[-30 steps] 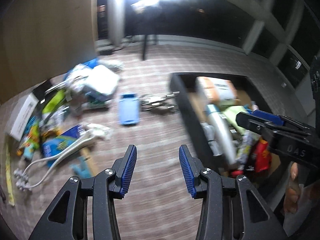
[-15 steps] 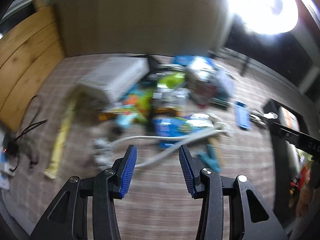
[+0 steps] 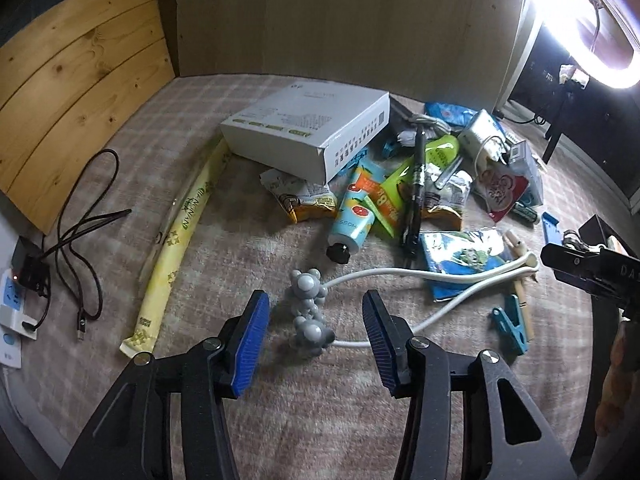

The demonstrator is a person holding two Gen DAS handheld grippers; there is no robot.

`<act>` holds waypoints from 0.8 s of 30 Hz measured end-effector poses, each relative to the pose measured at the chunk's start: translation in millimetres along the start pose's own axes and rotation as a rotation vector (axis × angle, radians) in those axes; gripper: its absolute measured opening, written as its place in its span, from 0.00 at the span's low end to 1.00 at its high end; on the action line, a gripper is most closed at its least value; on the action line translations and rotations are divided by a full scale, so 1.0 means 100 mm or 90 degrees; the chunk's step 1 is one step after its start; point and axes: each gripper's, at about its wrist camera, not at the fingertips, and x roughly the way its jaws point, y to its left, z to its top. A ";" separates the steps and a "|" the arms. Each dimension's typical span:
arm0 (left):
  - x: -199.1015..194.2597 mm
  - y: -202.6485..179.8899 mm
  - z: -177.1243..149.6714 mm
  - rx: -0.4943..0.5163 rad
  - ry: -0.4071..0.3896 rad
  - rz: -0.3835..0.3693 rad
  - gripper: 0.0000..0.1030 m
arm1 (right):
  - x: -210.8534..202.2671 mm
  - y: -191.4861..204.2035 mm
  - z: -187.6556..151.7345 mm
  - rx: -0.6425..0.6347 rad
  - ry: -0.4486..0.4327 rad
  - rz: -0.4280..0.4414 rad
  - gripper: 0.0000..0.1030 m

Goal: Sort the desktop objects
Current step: 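Grasp the grey massage roller with the left gripper while the right grasps the white cable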

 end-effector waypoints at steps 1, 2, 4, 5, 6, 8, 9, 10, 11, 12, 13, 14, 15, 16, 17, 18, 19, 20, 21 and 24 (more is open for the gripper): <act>0.03 0.01 0.01 0.000 0.003 0.000 0.45 | 0.03 0.00 0.01 0.006 0.004 0.005 0.59; 0.07 0.01 0.01 0.000 0.007 -0.002 0.45 | 0.05 0.01 0.02 0.008 0.006 0.007 0.59; 0.10 0.01 0.01 0.001 0.012 -0.008 0.45 | 0.10 0.02 0.03 0.012 0.011 0.005 0.58; 0.12 0.01 0.01 0.000 0.012 -0.010 0.45 | 0.12 0.03 0.04 0.016 0.014 0.005 0.56; 0.13 0.01 0.01 0.000 0.012 -0.011 0.43 | 0.14 0.03 0.05 0.019 0.018 0.009 0.53; 0.18 0.01 0.00 0.002 0.020 -0.020 0.39 | 0.19 0.03 0.05 0.027 0.028 0.016 0.51; 0.20 0.01 -0.01 0.003 0.024 -0.020 0.35 | 0.22 0.04 0.06 0.029 0.031 0.016 0.50; 0.22 0.01 -0.01 0.003 0.026 -0.020 0.33 | 0.24 0.04 0.06 0.031 0.034 0.014 0.48; 0.23 0.02 -0.02 0.002 0.028 -0.020 0.32 | 0.27 0.04 0.06 0.033 0.038 0.013 0.45; 0.25 0.03 -0.02 0.000 0.029 -0.021 0.30 | 0.28 0.03 0.06 0.037 0.040 0.014 0.44; 0.27 0.04 -0.02 0.000 0.032 -0.022 0.28 | 0.29 0.02 0.06 0.044 0.040 0.016 0.44; 0.28 0.05 -0.02 0.003 0.034 -0.018 0.25 | 0.31 0.01 0.06 0.050 0.043 0.017 0.42; 0.29 0.04 -0.02 0.009 0.034 -0.014 0.24 | 0.31 -0.01 0.07 0.055 0.036 0.019 0.40; 0.30 0.04 -0.03 0.013 0.032 -0.012 0.23 | 0.31 -0.02 0.08 0.059 0.037 0.017 0.37; 0.29 0.04 -0.03 0.016 0.030 -0.009 0.22 | 0.32 -0.03 0.09 0.062 0.037 0.018 0.35; 0.29 0.04 -0.02 0.016 0.029 -0.009 0.22 | 0.32 -0.04 0.10 0.067 0.037 0.021 0.34; 0.29 0.04 -0.02 0.016 0.028 -0.010 0.22 | 0.33 -0.05 0.10 0.072 0.035 0.026 0.34; 0.28 0.04 -0.02 0.015 0.028 -0.010 0.21 | 0.33 -0.06 0.10 0.073 0.035 0.028 0.34; 0.28 0.05 -0.02 0.011 0.029 -0.011 0.21 | 0.33 -0.06 0.10 0.072 0.034 0.029 0.33; 0.25 0.05 0.01 0.008 0.025 -0.020 0.20 | 0.29 -0.03 0.10 0.063 0.030 0.028 0.33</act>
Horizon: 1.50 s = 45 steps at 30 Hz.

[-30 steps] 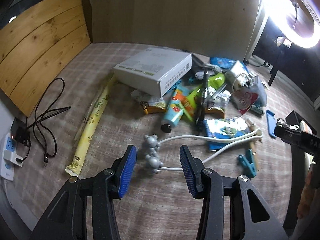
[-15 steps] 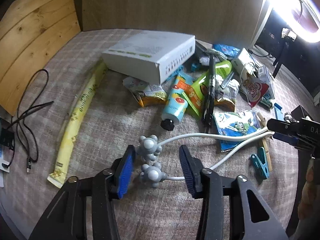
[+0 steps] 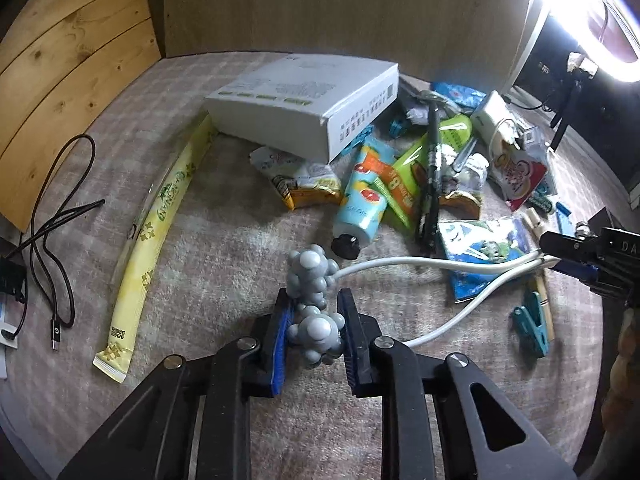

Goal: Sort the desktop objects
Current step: 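Grasp the grey massage roller with the left gripper while the right grasps the white cable, then carry the massage roller and white cable into the tray and open both grippers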

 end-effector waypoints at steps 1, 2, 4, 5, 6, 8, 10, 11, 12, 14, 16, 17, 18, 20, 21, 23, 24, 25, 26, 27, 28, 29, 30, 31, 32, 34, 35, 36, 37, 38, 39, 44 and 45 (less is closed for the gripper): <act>-0.02 -0.01 0.01 0.000 -0.003 -0.001 0.20 | -0.04 -0.01 0.00 -0.004 -0.003 -0.002 0.33; -0.05 -0.01 0.02 0.000 -0.006 -0.002 0.20 | -0.07 -0.01 0.00 -0.007 -0.006 -0.001 0.33; -0.10 -0.03 0.04 0.001 -0.013 -0.005 0.20 | -0.14 -0.01 0.01 -0.007 -0.012 0.003 0.33; -0.13 -0.05 0.05 0.002 -0.016 -0.007 0.20 | -0.17 -0.01 0.02 -0.008 -0.015 0.005 0.33; -0.15 -0.06 0.06 0.001 -0.019 -0.009 0.20 | -0.21 -0.01 0.02 -0.010 -0.019 0.006 0.33; -0.21 -0.11 0.08 0.004 -0.026 -0.012 0.20 | -0.28 0.00 0.03 -0.013 -0.026 0.007 0.33; -0.27 -0.16 0.11 0.008 -0.032 -0.016 0.20 | -0.42 -0.01 0.02 -0.017 -0.038 0.006 0.33; -0.30 -0.19 0.12 0.009 -0.036 -0.019 0.20 | -0.47 -0.02 0.02 -0.019 -0.043 0.006 0.33; -0.33 -0.22 0.13 0.009 -0.039 -0.022 0.20 | -0.52 -0.04 0.02 -0.019 -0.048 0.005 0.33; -0.37 -0.30 0.16 0.015 -0.045 -0.027 0.20 | -0.61 -0.07 0.06 -0.020 -0.058 0.004 0.33; -0.41 -0.39 0.18 0.020 -0.051 -0.033 0.20 | -0.73 -0.14 0.06 -0.015 -0.067 0.006 0.33; -0.44 -0.45 0.18 0.023 -0.054 -0.035 0.20 | -0.78 -0.17 0.05 -0.014 -0.072 0.005 0.33; -0.46 -0.51 0.18 0.027 -0.057 -0.037 0.20 | -0.82 -0.21 0.04 -0.012 -0.076 0.005 0.33; -0.51 -0.63 0.19 0.037 -0.063 -0.044 0.20 | -0.95 -0.32 0.02 -0.007 -0.087 0.004 0.33; -0.54 -0.70 0.19 0.042 -0.066 -0.047 0.20 | -0.99 -0.35 0.02 -0.004 -0.092 0.003 0.33; -0.59 -0.85 0.19 0.053 -0.071 -0.056 0.20 | -1.11 -0.46 0.00 0.003 -0.103 0.001 0.33; -0.62 -0.92 0.18 0.057 -0.073 -0.059 0.20 | -1.16 -0.51 -0.02 0.006 -0.108 -0.001 0.33; -0.64 -1.00 0.17 0.063 -0.076 -0.063 0.20 | -1.26 -0.59 -0.04 0.010 -0.116 -0.003 0.33; -0.67 -1.11 0.17 0.070 -0.079 -0.069 0.21 | -1.32 -0.65 -0.05 0.014 -0.121 -0.005 0.33; -0.68 -1.18 0.17 0.075 -0.081 -0.073 0.21 | -1.40 -0.71 -0.07 0.017 -0.127 -0.007 0.33; -0.70 -1.29 0.16 0.083 -0.083 -0.079 0.21 | -1.47 -0.77 -0.08 0.021 -0.135 -0.011 0.33; -0.71 -1.36 0.16 0.089 -0.085 -0.083 0.21 | -1.55 -0.86 -0.10 0.026 -0.142 -0.014 0.33; -0.73 -1.46 0.15 0.096 -0.087 -0.089 0.21 | -1.62 -0.93 -0.12 0.030 -0.147 -0.017 0.33; -0.74 -1.55 0.14 0.102 -0.088 -0.095 0.21 | -1.72 -1.03 -0.13 0.036 -0.155 -0.021 0.33; -0.76 -1.68 0.12 0.112 -0.089 -0.102 0.21 | -1.78 -1.09 -0.15 0.040 -0.160 -0.025 0.33; -0.78 -1.85 0.10 0.126 -0.091 -0.111 0.21 | -1.92 -1.26 -0.18 0.050 -0.171 -0.031 0.33; -0.79 -1.98 0.08 0.136 -0.091 -0.118 0.21 | -2.00 -1.35 -0.20 0.056 -0.177 -0.034 0.33; -0.80 -2.05 0.07 0.142 -0.091 -0.122 0.21 | -2.06 -1.42 -0.22 0.061 -0.182 -0.038 0.33; -0.81 -2.14 0.05 0.149 -0.091 -0.126 0.21 | -2.14 -1.52 -0.24 0.068 -0.189 -0.042 0.33; -0.82 -2.25 0.03 0.157 -0.092 -0.131 0.21 | -2.19 -1.59 -0.26 0.073 -0.193 -0.044 0.33; -0.84 -2.35 0.01 0.164 -0.093 -0.136 0.21 | -2.27 -1.69 -0.29 0.080 -0.200 -0.048 0.33; -0.89 -2.84 -0.07 0.201 -0.090 -0.163 0.21 | -2.55 -2.07 -0.42 0.111 -0.225 -0.065 0.33; -0.90 -2.94 -0.09 0.210 -0.089 -0.168 0.21 | -2.61 -2.14 -0.45 0.118 -0.230 -0.069 0.33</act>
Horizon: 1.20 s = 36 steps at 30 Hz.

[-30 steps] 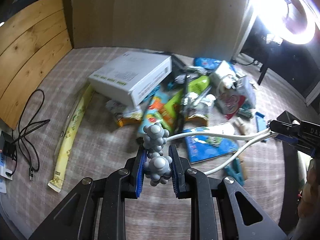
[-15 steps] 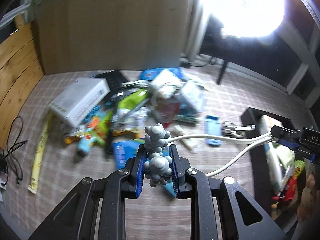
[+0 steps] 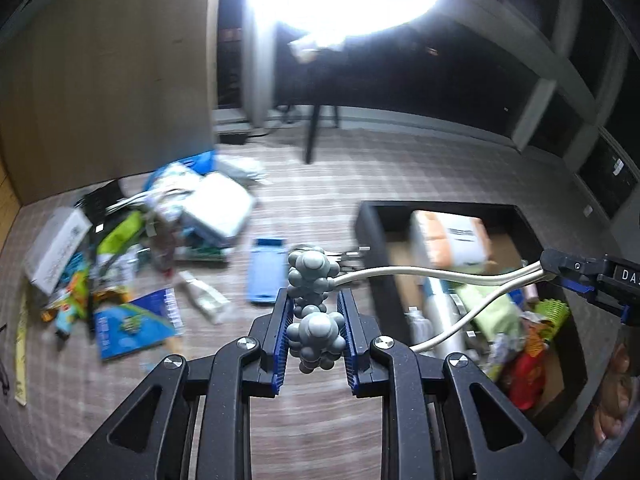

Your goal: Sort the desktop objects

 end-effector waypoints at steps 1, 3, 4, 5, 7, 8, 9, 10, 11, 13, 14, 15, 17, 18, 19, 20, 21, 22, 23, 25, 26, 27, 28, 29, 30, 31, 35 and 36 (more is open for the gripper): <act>0.02 -0.11 0.01 0.009 0.001 -0.007 0.21 | -0.06 -0.11 0.01 0.008 -0.006 -0.006 0.33; 0.06 -0.27 0.02 0.020 0.003 -0.018 0.21 | -0.15 -0.27 0.02 0.019 -0.013 -0.012 0.33; 0.08 -0.34 0.02 0.026 0.005 -0.023 0.21 | -0.19 -0.35 0.02 0.026 -0.017 -0.017 0.33; 0.09 -0.43 0.02 0.032 0.007 -0.027 0.21 | -0.24 -0.44 0.02 0.032 -0.020 -0.022 0.33; 0.13 -0.56 0.02 0.041 0.010 -0.034 0.21 | -0.32 -0.58 0.01 0.042 -0.026 -0.029 0.33; 0.14 -0.62 0.02 0.046 0.012 -0.037 0.21 | -0.34 -0.64 0.01 0.046 -0.027 -0.031 0.33; 0.16 -0.69 0.01 0.049 0.014 -0.039 0.21 | -0.36 -0.69 0.00 0.050 -0.028 -0.034 0.33; 0.17 -0.74 0.01 0.052 0.016 -0.042 0.21 | -0.40 -0.76 0.00 0.055 -0.029 -0.036 0.33; 0.18 -0.80 0.01 0.057 0.018 -0.044 0.21 | -0.42 -0.80 -0.01 0.058 -0.030 -0.037 0.33; 0.20 -0.87 0.01 0.064 0.021 -0.046 0.21 | -0.45 -0.88 -0.01 0.063 -0.032 -0.042 0.33; 0.21 -0.91 0.01 0.066 0.022 -0.048 0.21 | -0.46 -0.91 -0.01 0.064 -0.034 -0.043 0.33; 0.22 -0.94 0.00 0.068 0.024 -0.049 0.21 | -0.49 -0.95 -0.01 0.065 -0.035 -0.045 0.33; 0.23 -0.99 0.01 0.069 0.030 -0.059 0.27 | -0.51 -0.97 -0.01 0.061 -0.037 -0.054 0.34; 0.24 -1.01 0.01 0.070 0.033 -0.064 0.44 | -0.52 -0.98 -0.01 0.056 -0.039 -0.063 0.35; 0.24 -1.04 0.01 0.071 0.032 -0.062 0.54 | -0.54 -0.98 -0.01 0.045 -0.044 -0.082 0.39; 0.21 -1.06 0.01 0.074 0.021 -0.061 0.63 | -0.55 -0.98 -0.01 0.038 -0.046 -0.096 0.53; 0.19 -1.07 0.01 0.078 0.015 -0.060 0.64 | -0.57 -0.98 -0.01 0.033 -0.052 -0.105 0.63; 0.17 -1.09 0.01 0.083 0.013 -0.057 0.64 | -0.60 -0.98 -0.02 0.028 -0.063 -0.117 0.64; 0.17 -1.10 0.01 0.087 0.013 -0.056 0.64 | -0.61 -0.98 -0.02 0.026 -0.067 -0.123 0.64; 0.15 -1.10 0.01 0.086 0.011 -0.053 0.64 | -0.63 -0.99 -0.01 0.023 -0.068 -0.125 0.64; 0.15 -1.09 0.01 0.085 0.011 -0.053 0.64 | -0.63 -0.99 -0.01 0.024 -0.065 -0.123 0.64; 0.14 -1.09 0.00 0.085 0.011 -0.053 0.64 | -0.63 -0.99 -0.01 0.023 -0.064 -0.123 0.64; 0.12 -1.08 0.00 0.085 0.008 -0.049 0.64 | -0.63 -0.99 -0.01 0.021 -0.064 -0.122 0.64; 0.11 -1.08 -0.01 0.085 0.006 -0.048 0.64 | -0.63 -0.98 -0.02 0.020 -0.064 -0.121 0.64; 0.09 -1.07 -0.02 0.086 0.006 -0.048 0.64 | -0.63 -0.97 -0.02 0.019 -0.064 -0.120 0.64; 0.06 -1.06 -0.02 0.085 0.003 -0.045 0.64 | -0.62 -0.95 -0.03 0.017 -0.063 -0.117 0.64; -0.05 -0.99 -0.03 0.080 -0.008 -0.039 0.64 | -0.63 -0.85 -0.08 0.005 -0.064 -0.114 0.64; -0.08 -0.97 -0.04 0.078 -0.011 -0.036 0.64 | -0.63 -0.81 -0.09 0.000 -0.064 -0.114 0.64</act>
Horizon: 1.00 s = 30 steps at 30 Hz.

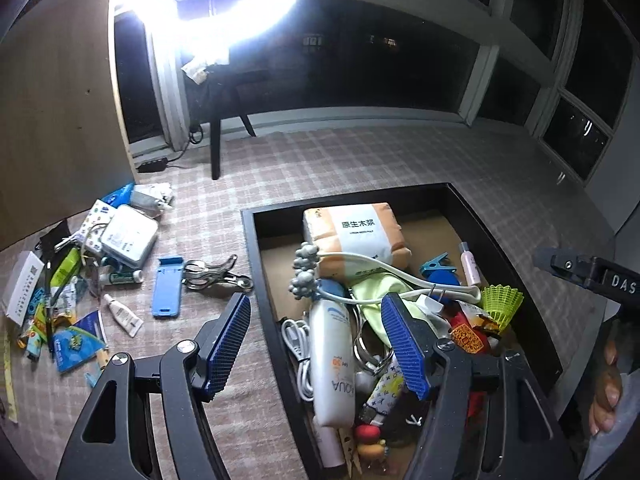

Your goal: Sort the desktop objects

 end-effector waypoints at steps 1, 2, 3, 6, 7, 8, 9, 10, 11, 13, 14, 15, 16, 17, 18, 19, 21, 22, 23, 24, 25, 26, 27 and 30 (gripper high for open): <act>-0.04 0.02 -0.01 -0.001 -0.003 0.004 0.64 | -0.01 0.05 -0.02 -0.007 -0.001 -0.001 0.64; -0.08 0.04 -0.01 -0.001 -0.006 0.007 0.64 | -0.02 0.10 -0.04 -0.016 -0.002 -0.002 0.64; -0.12 0.06 -0.02 -0.001 -0.009 0.010 0.64 | -0.03 0.17 -0.06 -0.025 -0.004 0.000 0.64; -0.24 0.14 -0.06 -0.003 -0.017 0.018 0.64 | -0.05 0.35 -0.13 -0.048 -0.007 0.000 0.64; -0.28 0.18 -0.08 -0.004 -0.019 0.020 0.64 | -0.06 0.41 -0.15 -0.056 -0.007 0.000 0.64; -0.32 0.22 -0.10 -0.005 -0.020 0.021 0.64 | -0.06 0.47 -0.18 -0.062 -0.008 0.001 0.64; -0.36 0.26 -0.12 -0.007 -0.022 0.024 0.64 | -0.07 0.54 -0.21 -0.070 -0.008 0.003 0.64; -0.39 0.30 -0.13 -0.009 -0.023 0.028 0.65 | -0.08 0.61 -0.25 -0.074 -0.008 0.003 0.64; -0.43 0.35 -0.16 -0.012 -0.024 0.031 0.66 | -0.08 0.66 -0.28 -0.078 -0.008 0.005 0.64; -0.48 0.45 -0.21 -0.019 -0.023 0.033 0.70 | -0.09 0.80 -0.36 -0.081 -0.004 0.015 0.64; -0.51 0.52 -0.24 -0.022 -0.021 0.035 0.71 | -0.09 0.85 -0.40 -0.082 -0.002 0.018 0.64; -0.53 0.58 -0.27 -0.026 -0.019 0.039 0.71 | -0.09 0.92 -0.44 -0.085 -0.001 0.019 0.64; -0.55 0.65 -0.30 -0.031 -0.015 0.041 0.71 | -0.09 1.02 -0.49 -0.089 0.000 0.022 0.64; -0.56 0.73 -0.33 -0.036 -0.006 0.044 0.71 | -0.09 1.09 -0.53 -0.093 0.002 0.024 0.64; -0.56 0.79 -0.36 -0.039 0.002 0.048 0.71 | -0.08 1.19 -0.58 -0.101 0.005 0.026 0.64; -0.56 0.85 -0.38 -0.040 0.008 0.048 0.71 | -0.07 1.27 -0.62 -0.108 0.006 0.025 0.64; -0.60 0.99 -0.44 -0.042 0.013 0.057 0.71 | -0.06 1.43 -0.70 -0.123 0.005 0.021 0.64; -0.63 1.04 -0.47 -0.043 0.012 0.061 0.71 | -0.05 1.54 -0.76 -0.133 0.005 0.023 0.64; -0.66 1.11 -0.50 -0.044 0.011 0.067 0.71 | -0.05 1.62 -0.79 -0.137 0.006 0.025 0.64; -0.69 1.18 -0.52 -0.046 0.010 0.071 0.72 | -0.05 1.69 -0.82 -0.141 0.007 0.028 0.64; -0.72 1.26 -0.53 -0.049 0.009 0.075 0.72 | -0.04 1.79 -0.86 -0.145 0.009 0.034 0.64; -0.76 1.34 -0.56 -0.054 0.008 0.078 0.72 | -0.03 1.86 -0.89 -0.148 0.009 0.036 0.64; -0.79 1.41 -0.58 -0.060 0.007 0.080 0.72 | -0.03 1.94 -0.92 -0.152 0.009 0.038 0.64; -0.89 1.67 -0.64 -0.080 0.004 0.089 0.73 | 0.00 2.18 -1.02 -0.169 0.010 0.044 0.64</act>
